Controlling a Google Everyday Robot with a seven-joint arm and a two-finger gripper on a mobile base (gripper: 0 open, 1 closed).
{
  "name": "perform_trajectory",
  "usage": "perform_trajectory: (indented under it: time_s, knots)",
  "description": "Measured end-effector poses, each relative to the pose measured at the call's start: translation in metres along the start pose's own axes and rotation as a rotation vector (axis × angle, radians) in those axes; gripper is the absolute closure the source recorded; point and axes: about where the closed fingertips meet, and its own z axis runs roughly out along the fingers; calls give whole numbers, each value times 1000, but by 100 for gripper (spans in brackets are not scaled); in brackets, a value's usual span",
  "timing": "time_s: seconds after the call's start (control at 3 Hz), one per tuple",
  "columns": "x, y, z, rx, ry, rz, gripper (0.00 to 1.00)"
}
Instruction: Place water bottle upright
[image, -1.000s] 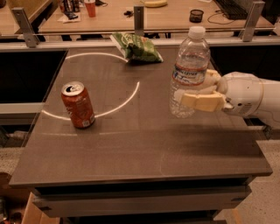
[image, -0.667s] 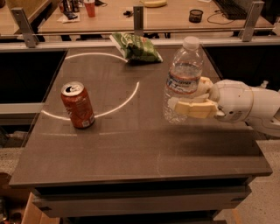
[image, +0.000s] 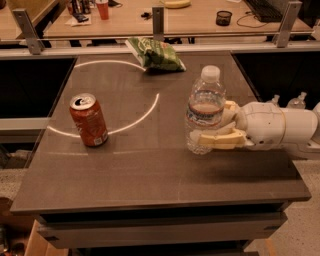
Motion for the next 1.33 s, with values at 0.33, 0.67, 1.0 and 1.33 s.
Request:
perform_trajectory:
  time_s: [0.33, 0.67, 1.0, 1.33]
  knots:
    - [11, 9, -1, -14, 18, -11, 100]
    - [23, 18, -4, -25, 42, -10, 100]
    - [32, 24, -8, -38, 65, -12, 100]
    - [37, 27, -9, -44, 76, 2, 84]
